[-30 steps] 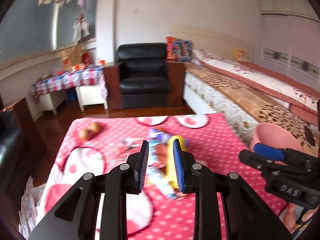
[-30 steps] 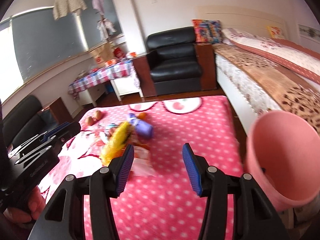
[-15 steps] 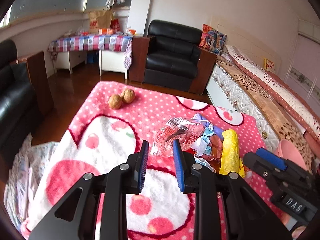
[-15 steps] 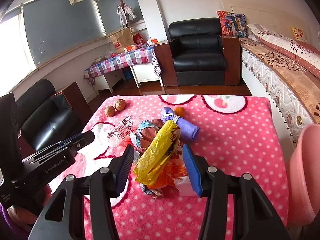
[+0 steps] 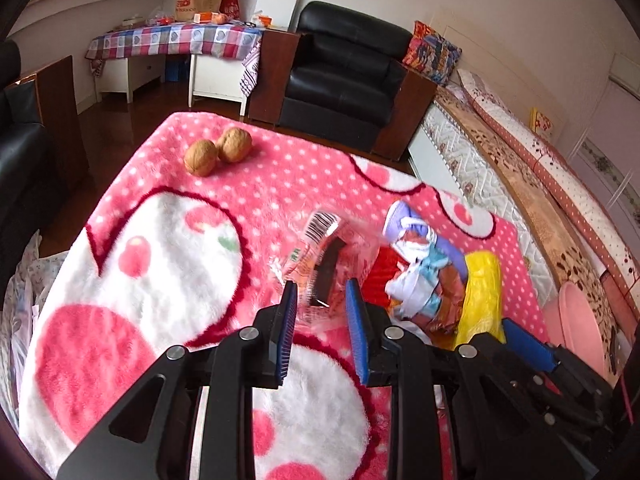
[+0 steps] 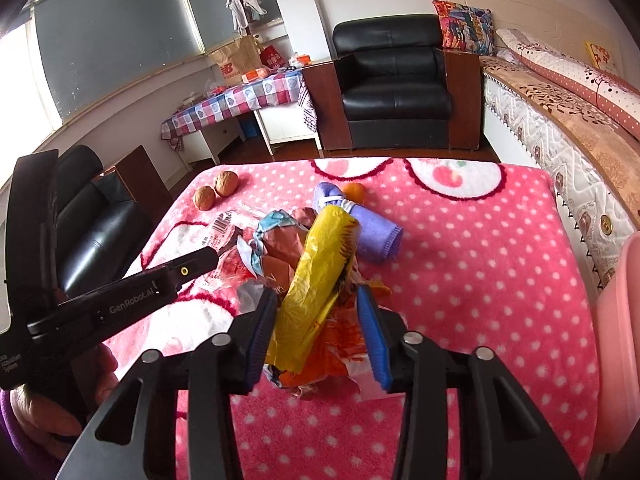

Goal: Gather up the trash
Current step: 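Grasp the yellow plastic bag with the right tool while the left tool grasps a clear wrapper, then carry the yellow bag and clear wrapper over the pink bucket with both tools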

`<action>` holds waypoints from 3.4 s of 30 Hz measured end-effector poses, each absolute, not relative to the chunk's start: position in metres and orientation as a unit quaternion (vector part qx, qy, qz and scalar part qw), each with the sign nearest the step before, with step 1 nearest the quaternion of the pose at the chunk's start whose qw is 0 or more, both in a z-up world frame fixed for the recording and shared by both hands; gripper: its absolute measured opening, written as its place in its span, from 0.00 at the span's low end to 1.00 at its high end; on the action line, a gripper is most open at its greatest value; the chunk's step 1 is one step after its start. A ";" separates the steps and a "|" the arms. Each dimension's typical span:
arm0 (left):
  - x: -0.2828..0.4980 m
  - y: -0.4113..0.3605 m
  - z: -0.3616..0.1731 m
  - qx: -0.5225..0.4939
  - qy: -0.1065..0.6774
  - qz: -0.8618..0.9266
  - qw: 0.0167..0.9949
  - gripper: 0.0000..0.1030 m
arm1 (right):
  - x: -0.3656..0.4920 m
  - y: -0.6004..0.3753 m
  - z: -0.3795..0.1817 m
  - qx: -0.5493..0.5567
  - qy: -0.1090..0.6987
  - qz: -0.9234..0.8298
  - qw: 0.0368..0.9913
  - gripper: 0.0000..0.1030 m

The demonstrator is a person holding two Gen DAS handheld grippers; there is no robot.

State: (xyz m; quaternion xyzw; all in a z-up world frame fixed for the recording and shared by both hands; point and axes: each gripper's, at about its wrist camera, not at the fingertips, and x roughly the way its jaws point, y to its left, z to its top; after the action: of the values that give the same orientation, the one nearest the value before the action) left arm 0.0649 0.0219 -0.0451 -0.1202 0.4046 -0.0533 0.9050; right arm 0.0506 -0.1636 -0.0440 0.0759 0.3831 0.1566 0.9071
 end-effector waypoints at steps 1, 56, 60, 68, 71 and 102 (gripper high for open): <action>0.065 0.021 -0.047 -0.117 0.407 -0.053 0.904 0.24 | 0.050 -0.164 -0.045 0.074 0.386 0.158 0.906 0.30; 0.002 -0.032 0.020 -0.016 0.303 -0.095 0.948 0.06 | -0.007 -0.213 -0.017 0.114 0.343 0.152 0.920 0.14; -0.005 -0.045 0.027 -0.010 0.291 -0.106 0.951 0.06 | -0.013 -0.229 -0.011 0.127 0.331 0.139 0.925 0.14; -0.013 -0.082 0.035 0.004 0.278 -0.133 0.951 0.06 | -0.028 -0.265 -0.005 0.145 0.316 0.105 0.932 0.14; -0.014 -0.099 0.036 0.011 0.276 -0.147 0.950 0.06 | -0.033 -0.281 -0.004 0.153 0.312 0.090 0.933 0.14; -0.027 -0.290 0.013 0.074 0.273 -0.303 0.910 0.06 | -0.078 -0.441 -0.033 0.216 0.299 -0.085 0.925 0.15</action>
State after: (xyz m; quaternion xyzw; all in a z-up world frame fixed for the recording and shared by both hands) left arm -0.0267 -0.2900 0.0128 0.0741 0.2727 -0.3032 0.9100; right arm -0.0785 -0.4406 -0.0326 0.2160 0.2993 -0.0853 0.9255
